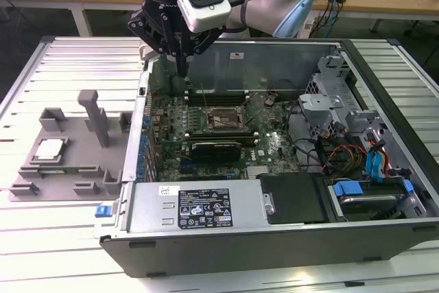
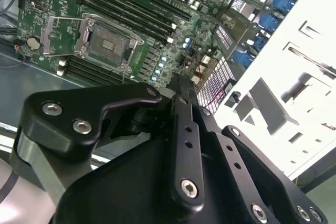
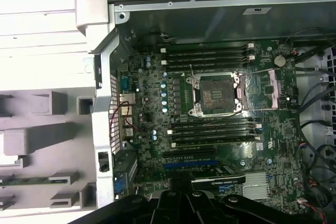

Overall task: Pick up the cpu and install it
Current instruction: 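Reach for the cpu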

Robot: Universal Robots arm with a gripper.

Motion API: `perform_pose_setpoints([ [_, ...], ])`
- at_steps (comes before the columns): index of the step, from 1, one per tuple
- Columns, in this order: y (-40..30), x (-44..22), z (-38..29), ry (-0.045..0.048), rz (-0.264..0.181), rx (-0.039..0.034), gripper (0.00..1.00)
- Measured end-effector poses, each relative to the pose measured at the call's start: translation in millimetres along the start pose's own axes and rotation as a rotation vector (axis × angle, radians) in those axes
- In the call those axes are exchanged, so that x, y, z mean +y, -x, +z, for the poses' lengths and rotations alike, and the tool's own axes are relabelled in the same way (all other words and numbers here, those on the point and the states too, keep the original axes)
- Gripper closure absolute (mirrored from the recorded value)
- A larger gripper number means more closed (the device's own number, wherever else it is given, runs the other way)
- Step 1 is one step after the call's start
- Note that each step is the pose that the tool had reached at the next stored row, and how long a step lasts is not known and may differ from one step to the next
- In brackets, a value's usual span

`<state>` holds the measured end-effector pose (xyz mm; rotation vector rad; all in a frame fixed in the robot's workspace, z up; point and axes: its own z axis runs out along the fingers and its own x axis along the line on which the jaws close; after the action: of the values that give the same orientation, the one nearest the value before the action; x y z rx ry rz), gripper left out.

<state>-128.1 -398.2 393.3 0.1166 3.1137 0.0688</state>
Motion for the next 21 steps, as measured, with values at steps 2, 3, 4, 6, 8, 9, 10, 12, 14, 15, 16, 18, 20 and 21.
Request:
perform_pose_setpoints([
  [2, -1.0, 0.2, 0.0, 0.0, 0.0, -0.0001, 0.89],
  [3, -1.5, 0.2, 0.0, 0.0, 0.0, 0.0, 0.89],
  [4, -1.8, 0.3, 0.0, 0.0001, 0.0, -0.0001, 0.89],
  [6, -2.6, 0.5, 0.0, 0.0, 0.0, 0.0, 0.89],
  [8, -3.2, 0.7, -0.1, -0.0001, 0.0, 0.0, 0.89],
  [9, -3.5, 0.8, -0.1, -0.0001, 0.0, 0.0, 0.89],
  [10, -3.6, 0.9, -0.1, 0.0, 0.0, 0.0, 0.89],
  [12, -4.3, 1.0, -0.1, 0.0, 0.0, 0.0, 0.89],
  [14, -5.2, 1.2, 0.0, 0.0, 0.0, -0.0001, 0.89],
  [15, -5.4, 1.3, 0.0, 0.0001, 0.0, -0.0001, 0.89],
  [16, -5.9, 1.4, 0.0, 0.0, 0.0, 0.0, 0.89],
  [18, -7.3, 1.6, 0.0, 0.0001, 0.0, 0.0, 0.89],
  [20, -9.3, 1.7, -0.1, 0.0001, 0.0, -0.0001, 0.89],
  [21, -9.8, 1.8, -0.1, 0.0001, 0.0, -0.0001, 0.89],
])
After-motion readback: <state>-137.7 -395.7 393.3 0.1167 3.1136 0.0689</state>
